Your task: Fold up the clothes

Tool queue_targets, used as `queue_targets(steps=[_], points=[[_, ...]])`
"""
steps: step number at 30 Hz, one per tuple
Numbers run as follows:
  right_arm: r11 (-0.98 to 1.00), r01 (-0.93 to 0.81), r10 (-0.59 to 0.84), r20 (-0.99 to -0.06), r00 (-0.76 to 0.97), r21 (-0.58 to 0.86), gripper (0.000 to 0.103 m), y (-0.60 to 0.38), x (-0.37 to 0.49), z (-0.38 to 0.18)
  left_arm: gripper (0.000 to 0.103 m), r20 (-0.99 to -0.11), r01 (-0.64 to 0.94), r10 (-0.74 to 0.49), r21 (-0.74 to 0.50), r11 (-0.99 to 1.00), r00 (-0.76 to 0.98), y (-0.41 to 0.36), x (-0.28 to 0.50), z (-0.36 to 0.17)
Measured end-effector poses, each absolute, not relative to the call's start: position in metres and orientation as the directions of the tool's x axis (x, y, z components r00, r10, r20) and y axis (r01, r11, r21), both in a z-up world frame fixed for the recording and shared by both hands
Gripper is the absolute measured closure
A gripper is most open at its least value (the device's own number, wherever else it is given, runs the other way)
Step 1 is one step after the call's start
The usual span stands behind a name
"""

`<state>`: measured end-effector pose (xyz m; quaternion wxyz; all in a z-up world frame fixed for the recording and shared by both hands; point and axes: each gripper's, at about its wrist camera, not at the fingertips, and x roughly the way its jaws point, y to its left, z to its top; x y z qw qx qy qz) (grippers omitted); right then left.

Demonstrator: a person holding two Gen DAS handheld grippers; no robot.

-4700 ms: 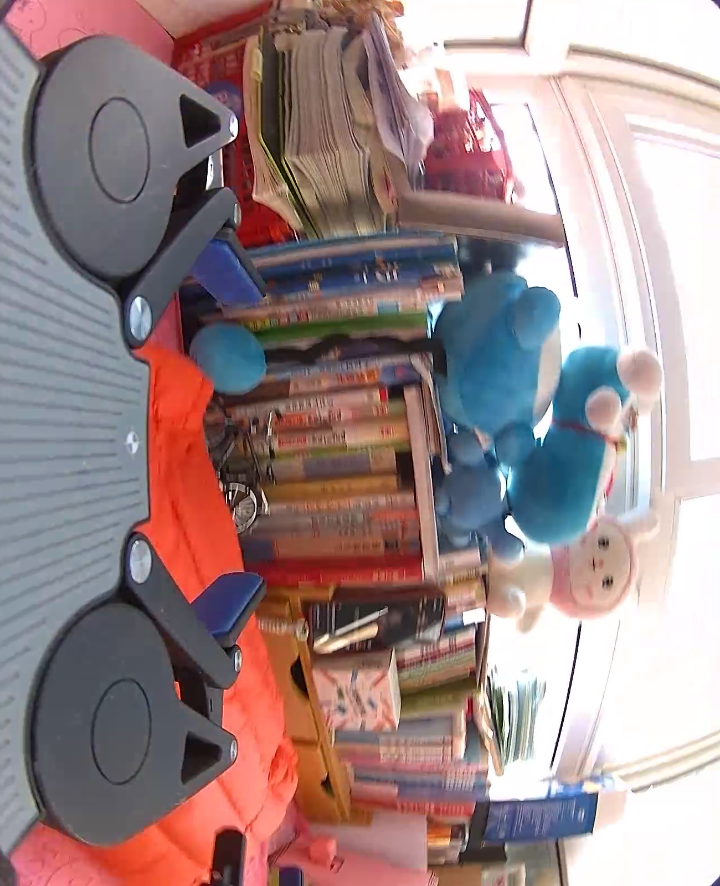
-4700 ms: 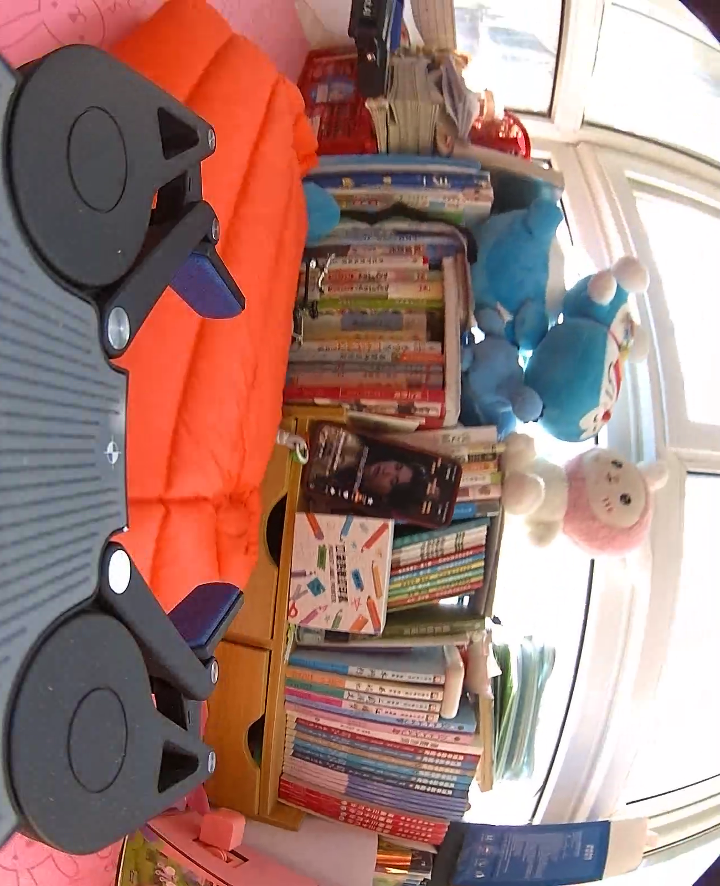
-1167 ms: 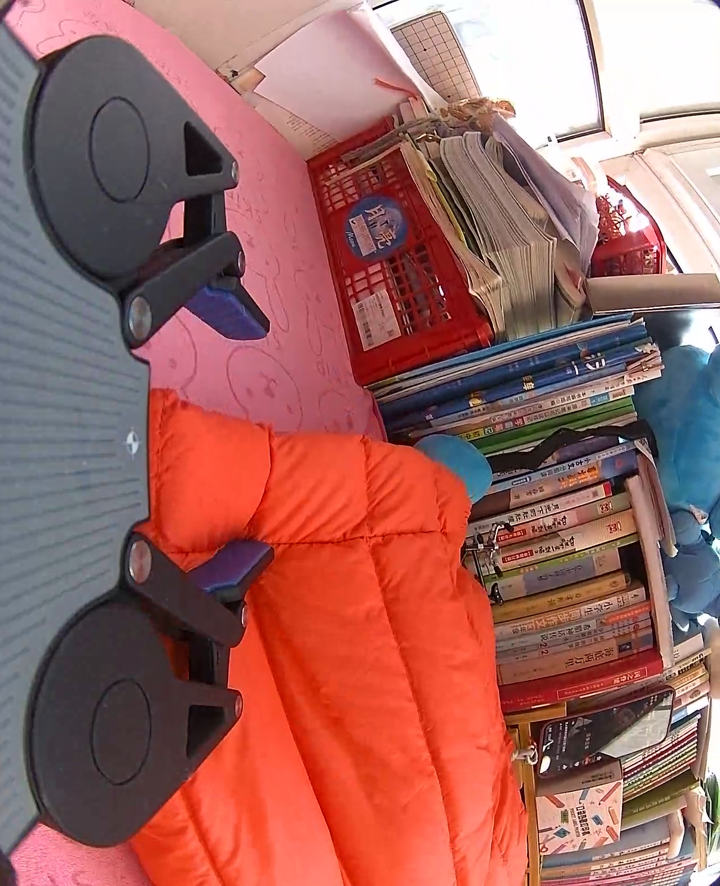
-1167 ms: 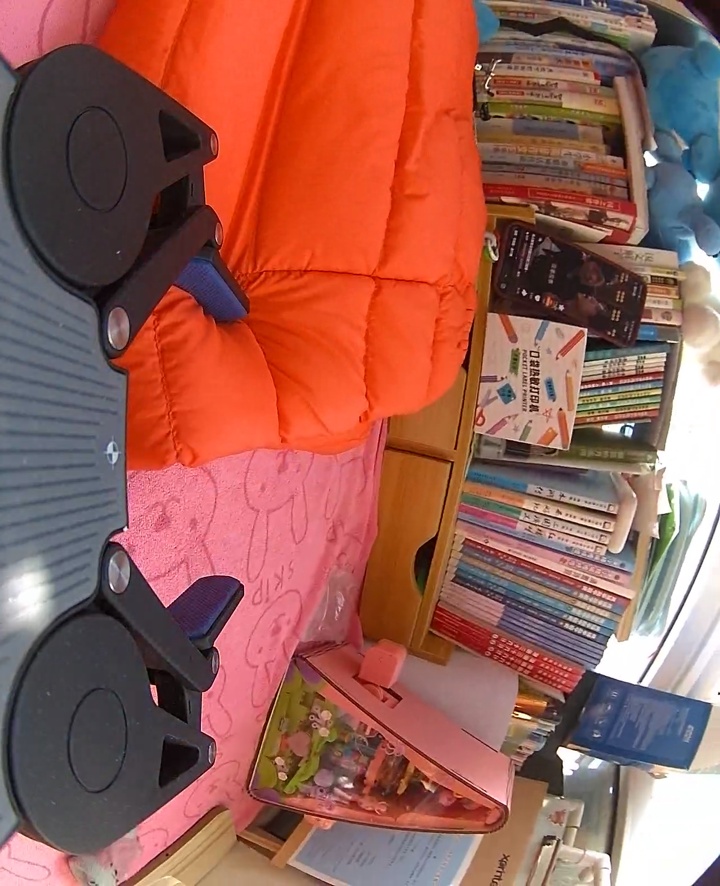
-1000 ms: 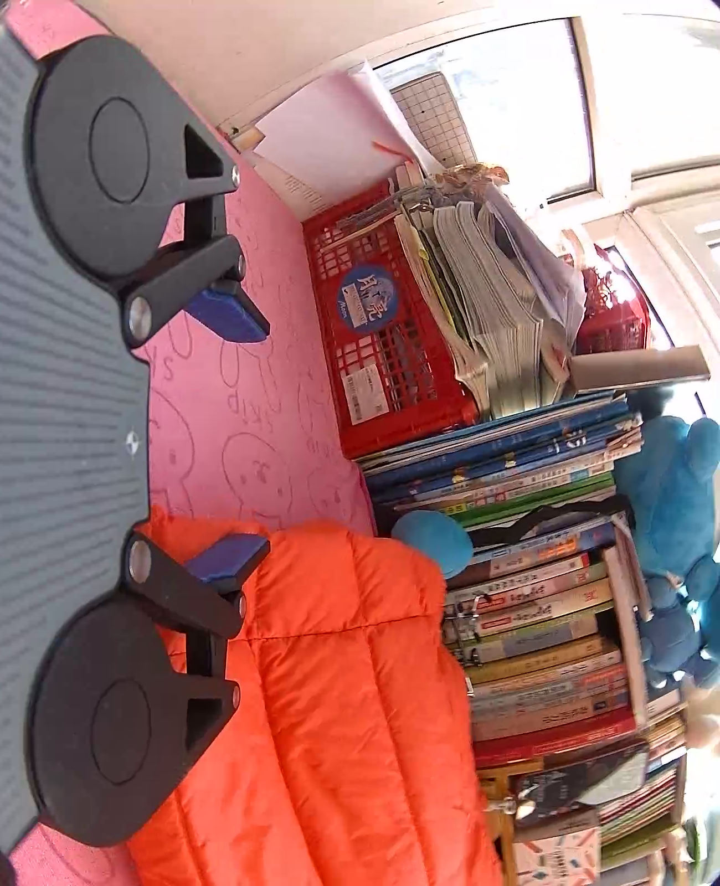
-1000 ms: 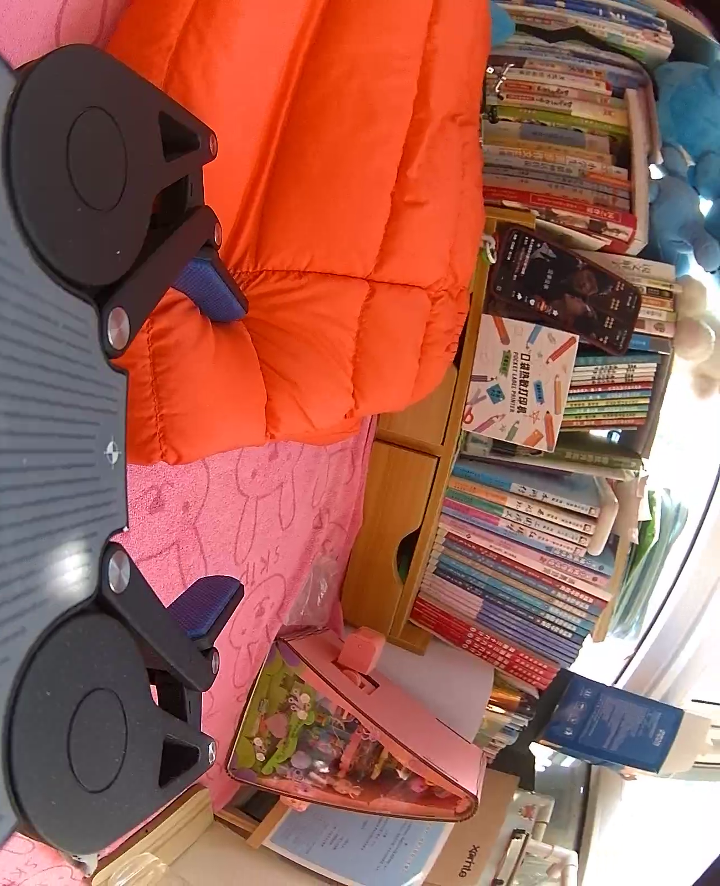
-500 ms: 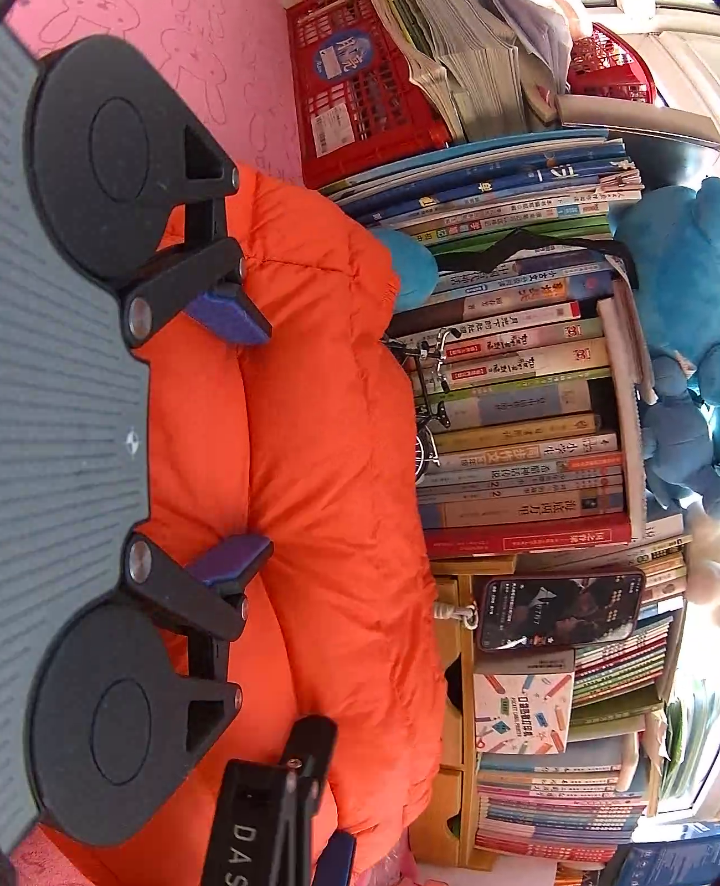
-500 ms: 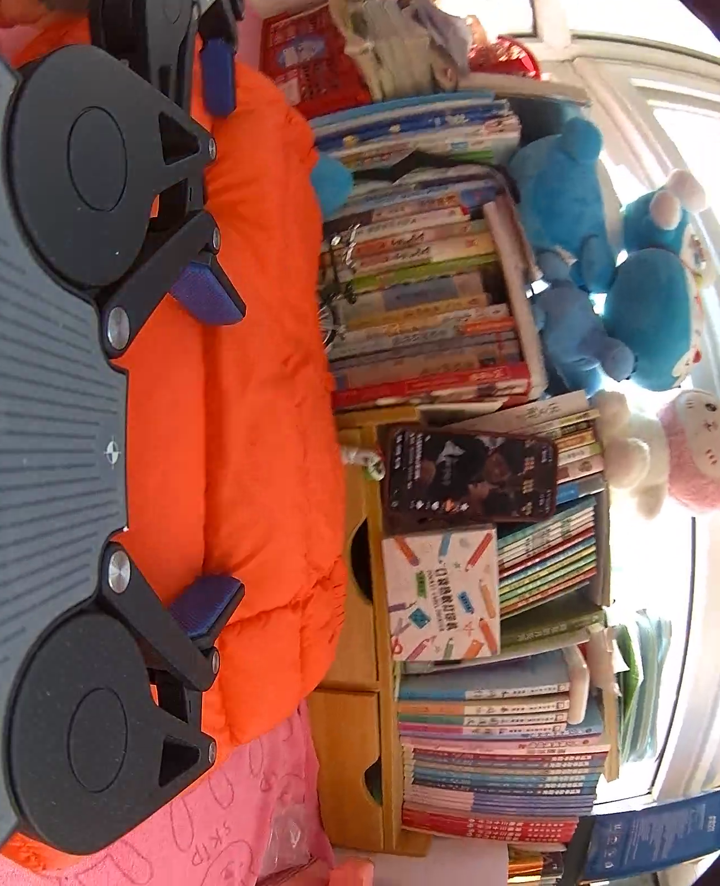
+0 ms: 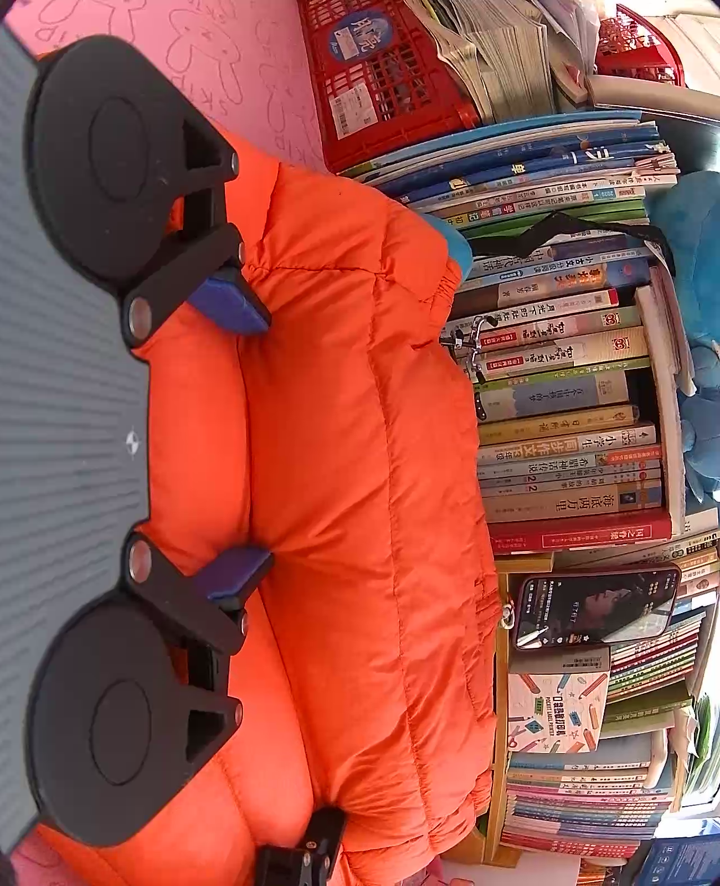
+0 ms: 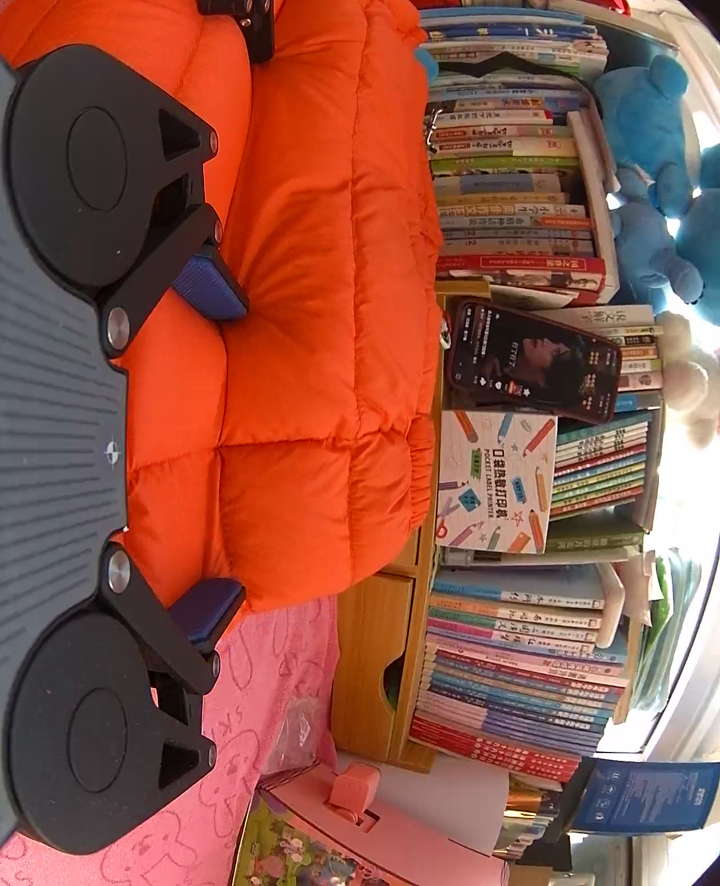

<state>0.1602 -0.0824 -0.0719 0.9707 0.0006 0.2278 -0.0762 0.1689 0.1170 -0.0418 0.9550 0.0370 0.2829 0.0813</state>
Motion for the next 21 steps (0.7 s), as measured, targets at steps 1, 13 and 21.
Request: queue_targets(steps=[1,13,21], points=[[0.984,0.175,-0.165,-0.451,0.877,-0.021,0.003,-0.09,0.16,-0.073,0.017,-0.532,-0.135,0.178,0.12,0.984,0.828,0.12,0.167,-0.042],[0.983,0.092,-0.149,-0.396,0.906,-0.161,0.0,-0.145,0.1,-0.067,0.018,-0.378,-0.285,0.423,0.369,0.885,0.824,0.188,0.099,-0.026],[0.659,-0.316,0.147,-0.295,0.944,-0.682,0.0,-0.074,0.011,-0.06,0.018,-0.308,0.061,0.135,0.55,0.833,0.942,0.12,0.037,-0.022]])
